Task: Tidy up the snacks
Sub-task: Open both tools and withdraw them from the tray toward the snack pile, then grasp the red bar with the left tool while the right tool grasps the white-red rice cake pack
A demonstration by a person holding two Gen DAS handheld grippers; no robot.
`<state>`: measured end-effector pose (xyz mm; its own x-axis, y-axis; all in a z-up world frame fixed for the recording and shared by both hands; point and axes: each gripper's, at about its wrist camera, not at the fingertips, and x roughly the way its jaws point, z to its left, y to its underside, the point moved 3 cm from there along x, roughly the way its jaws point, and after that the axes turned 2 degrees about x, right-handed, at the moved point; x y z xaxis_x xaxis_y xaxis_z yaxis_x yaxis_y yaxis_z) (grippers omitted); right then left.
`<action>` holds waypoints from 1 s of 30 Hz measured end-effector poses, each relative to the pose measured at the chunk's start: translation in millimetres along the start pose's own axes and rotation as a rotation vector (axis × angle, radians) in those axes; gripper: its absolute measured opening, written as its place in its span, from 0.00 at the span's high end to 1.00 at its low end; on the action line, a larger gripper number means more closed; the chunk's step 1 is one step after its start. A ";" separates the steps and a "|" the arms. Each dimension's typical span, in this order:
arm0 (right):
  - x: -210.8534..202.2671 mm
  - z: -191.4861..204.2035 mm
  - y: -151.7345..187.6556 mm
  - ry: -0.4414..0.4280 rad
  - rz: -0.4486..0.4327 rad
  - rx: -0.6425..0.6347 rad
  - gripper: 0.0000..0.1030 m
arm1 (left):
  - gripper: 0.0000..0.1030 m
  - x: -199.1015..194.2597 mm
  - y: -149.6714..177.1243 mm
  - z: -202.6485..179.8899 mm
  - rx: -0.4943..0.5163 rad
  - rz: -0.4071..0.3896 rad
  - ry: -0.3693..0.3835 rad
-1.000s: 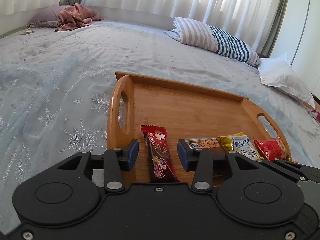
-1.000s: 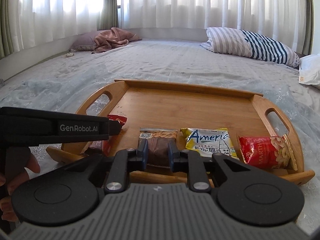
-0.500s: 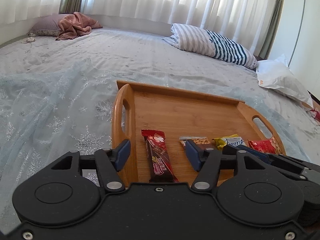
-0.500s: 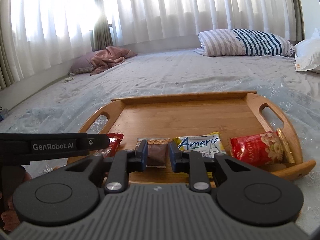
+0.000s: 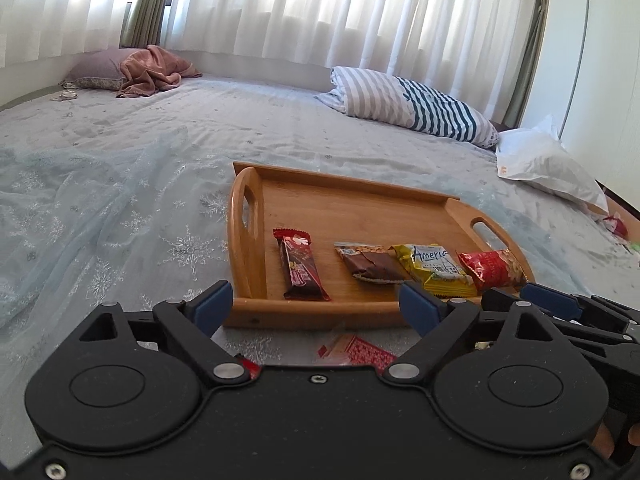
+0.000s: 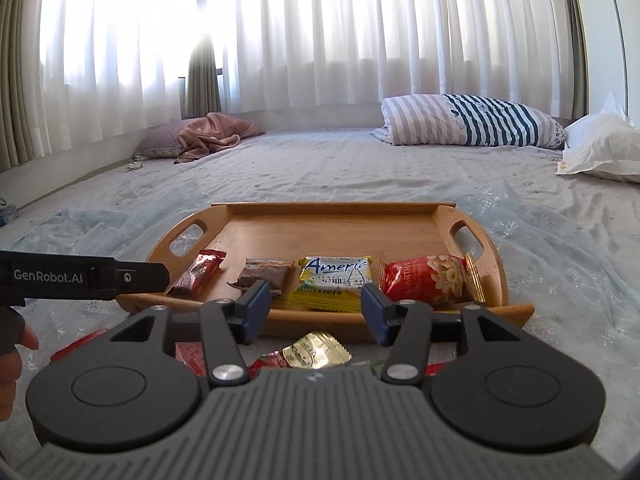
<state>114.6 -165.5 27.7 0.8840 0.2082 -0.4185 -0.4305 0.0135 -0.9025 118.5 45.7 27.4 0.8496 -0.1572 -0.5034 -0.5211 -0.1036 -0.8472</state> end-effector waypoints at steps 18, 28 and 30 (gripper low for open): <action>-43.6 5.9 49.8 0.024 -0.037 0.009 0.04 | 0.05 -40.0 46.7 19.8 -0.012 -0.025 -0.051; -48.2 11.8 65.0 0.041 -0.029 0.013 0.02 | 0.05 -47.4 57.6 24.4 0.025 -0.046 -0.088; -48.8 13.3 66.5 0.043 -0.030 0.011 0.01 | 0.07 -46.8 59.9 23.9 0.037 -0.046 -0.096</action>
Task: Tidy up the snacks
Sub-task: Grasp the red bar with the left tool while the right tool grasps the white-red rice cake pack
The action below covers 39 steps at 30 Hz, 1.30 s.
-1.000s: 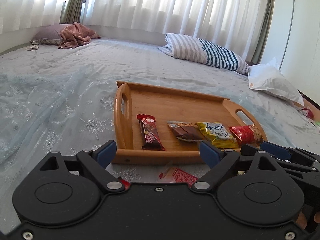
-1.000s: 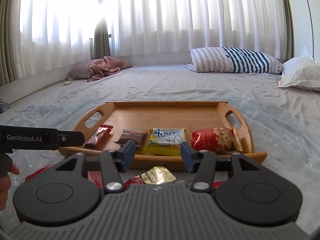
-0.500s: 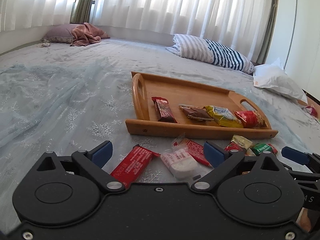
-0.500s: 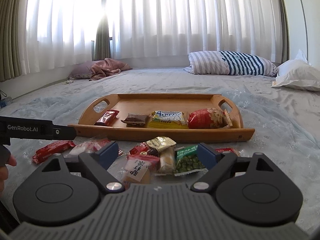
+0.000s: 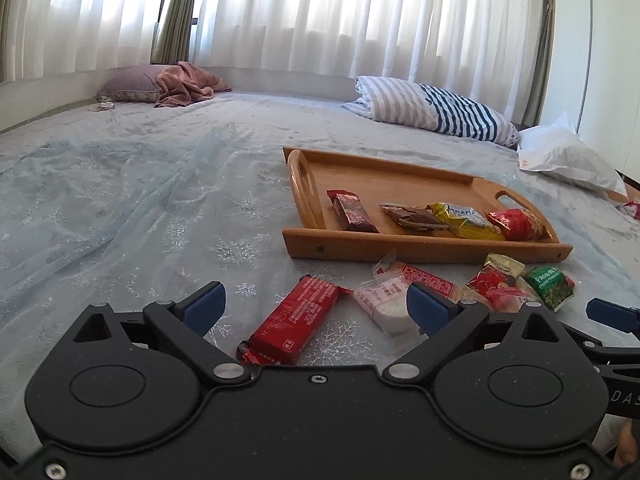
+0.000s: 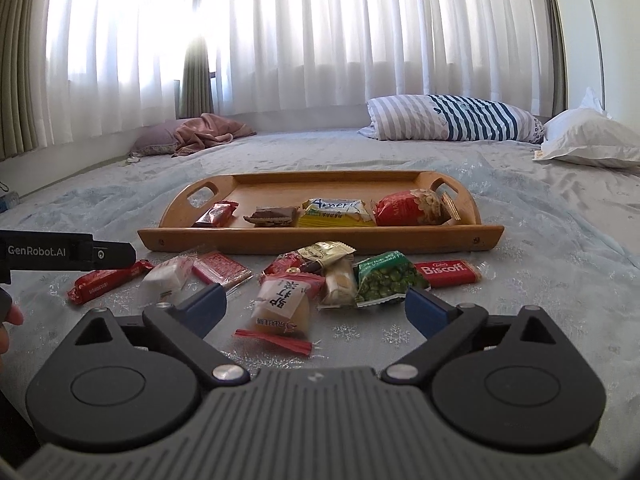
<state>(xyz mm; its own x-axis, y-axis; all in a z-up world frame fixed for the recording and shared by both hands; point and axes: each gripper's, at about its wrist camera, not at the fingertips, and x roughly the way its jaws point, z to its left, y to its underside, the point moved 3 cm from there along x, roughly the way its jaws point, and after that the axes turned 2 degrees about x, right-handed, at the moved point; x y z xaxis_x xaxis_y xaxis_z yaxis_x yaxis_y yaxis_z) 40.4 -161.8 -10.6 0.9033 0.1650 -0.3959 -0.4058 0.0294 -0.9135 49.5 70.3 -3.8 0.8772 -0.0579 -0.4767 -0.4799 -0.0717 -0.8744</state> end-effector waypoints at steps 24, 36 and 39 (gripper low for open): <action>7.4 17.1 5.2 0.021 0.036 0.031 0.29 | 0.52 13.2 5.1 10.5 0.010 0.068 -0.012; 14.9 24.7 4.9 0.014 0.064 0.029 0.46 | 0.62 15.6 7.4 7.1 -0.009 0.100 0.008; 16.9 26.3 4.0 0.012 0.064 0.025 0.47 | 0.69 14.8 5.8 6.8 -0.017 0.114 0.017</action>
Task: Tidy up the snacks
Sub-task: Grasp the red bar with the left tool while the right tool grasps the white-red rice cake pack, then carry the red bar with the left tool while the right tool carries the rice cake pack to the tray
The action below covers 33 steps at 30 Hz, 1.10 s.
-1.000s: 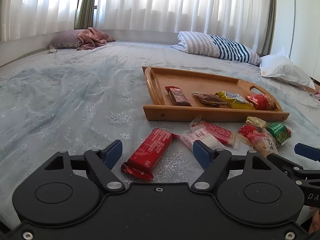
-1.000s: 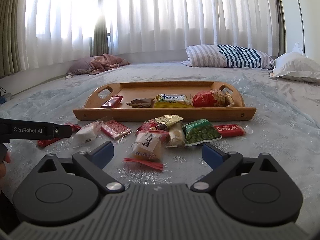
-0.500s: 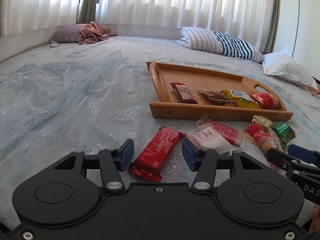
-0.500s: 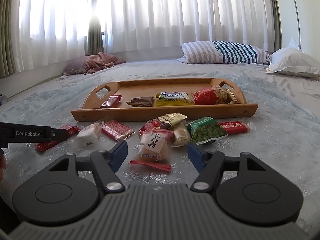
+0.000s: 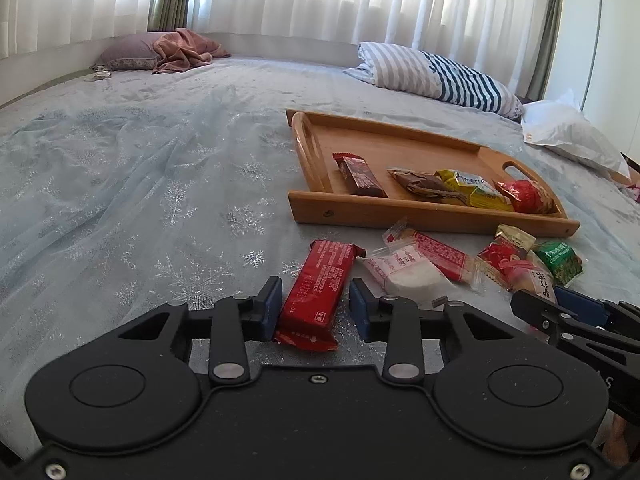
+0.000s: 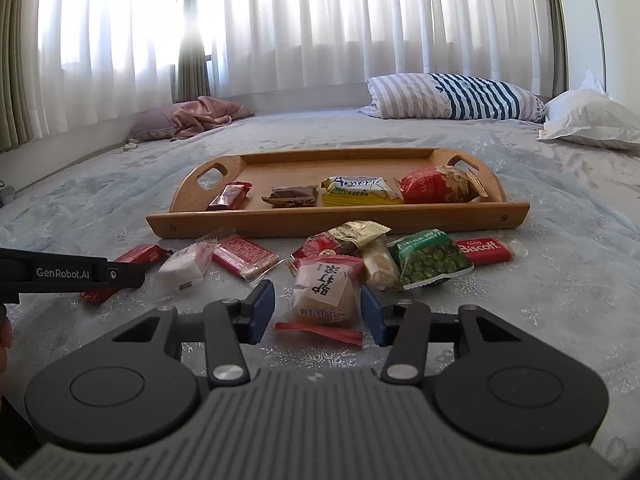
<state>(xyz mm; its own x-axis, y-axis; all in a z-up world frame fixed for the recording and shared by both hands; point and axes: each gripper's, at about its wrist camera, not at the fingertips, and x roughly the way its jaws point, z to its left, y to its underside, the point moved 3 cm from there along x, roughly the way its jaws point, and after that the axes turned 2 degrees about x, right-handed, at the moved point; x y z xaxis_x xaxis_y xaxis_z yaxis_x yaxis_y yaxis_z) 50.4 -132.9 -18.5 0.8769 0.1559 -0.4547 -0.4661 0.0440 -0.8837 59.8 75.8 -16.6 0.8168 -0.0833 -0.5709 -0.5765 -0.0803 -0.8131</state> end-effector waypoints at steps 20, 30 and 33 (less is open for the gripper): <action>4.9 1.4 -2.7 0.007 0.006 -0.009 0.59 | 0.69 1.5 -5.3 -6.5 0.005 0.042 0.044; 13.4 5.5 -3.1 0.015 0.027 -0.030 0.59 | 0.77 4.7 -6.5 -10.5 0.005 0.054 0.012; 13.3 7.4 -4.2 0.019 0.035 -0.038 0.64 | 0.78 2.6 -8.0 -8.6 -0.020 0.059 0.019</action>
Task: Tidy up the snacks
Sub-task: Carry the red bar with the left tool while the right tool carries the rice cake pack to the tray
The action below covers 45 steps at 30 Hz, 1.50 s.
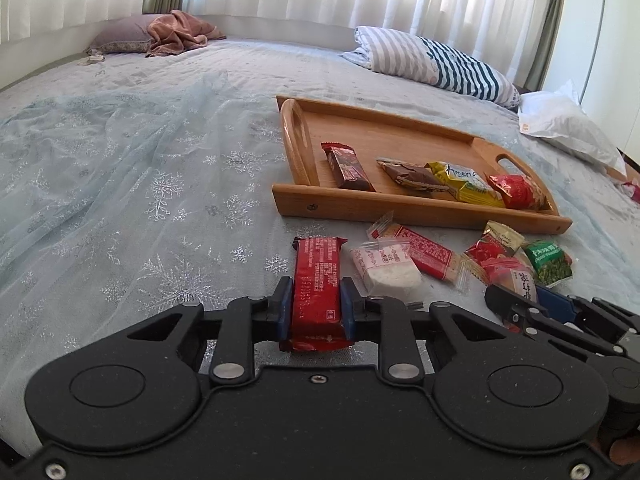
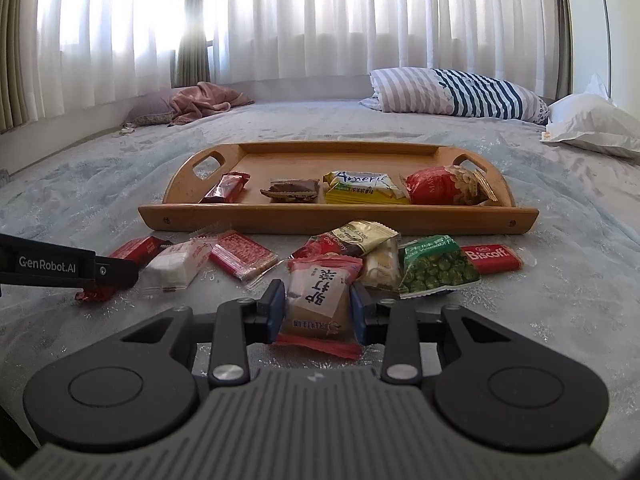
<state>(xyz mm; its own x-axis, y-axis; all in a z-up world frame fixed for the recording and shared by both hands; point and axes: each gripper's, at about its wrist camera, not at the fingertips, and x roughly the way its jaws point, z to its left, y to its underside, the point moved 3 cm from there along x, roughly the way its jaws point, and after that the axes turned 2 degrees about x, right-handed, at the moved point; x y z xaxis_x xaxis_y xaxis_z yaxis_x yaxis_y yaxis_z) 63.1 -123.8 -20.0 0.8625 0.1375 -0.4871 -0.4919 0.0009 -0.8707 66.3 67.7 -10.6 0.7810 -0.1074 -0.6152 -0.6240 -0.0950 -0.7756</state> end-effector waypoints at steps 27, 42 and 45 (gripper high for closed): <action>-10.2 -55.3 -79.5 -0.049 -0.094 0.117 0.68 | 0.78 -6.2 -96.9 -24.5 0.027 -0.118 0.080; 80.1 -138.1 -139.2 0.021 0.025 0.155 0.68 | 0.78 72.9 -168.7 -28.8 -0.012 -0.059 0.084; 105.2 -151.6 -141.3 0.014 0.085 0.203 0.68 | 0.78 95.8 -176.4 -28.9 -0.012 -0.040 0.044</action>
<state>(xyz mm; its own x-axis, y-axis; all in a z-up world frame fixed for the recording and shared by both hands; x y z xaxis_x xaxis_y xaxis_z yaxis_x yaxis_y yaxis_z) 241.5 -259.6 41.3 0.8177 0.1321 -0.5603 -0.5756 0.1890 -0.7956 250.4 45.6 71.3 0.8035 -0.1468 -0.5769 -0.5930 -0.1122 -0.7974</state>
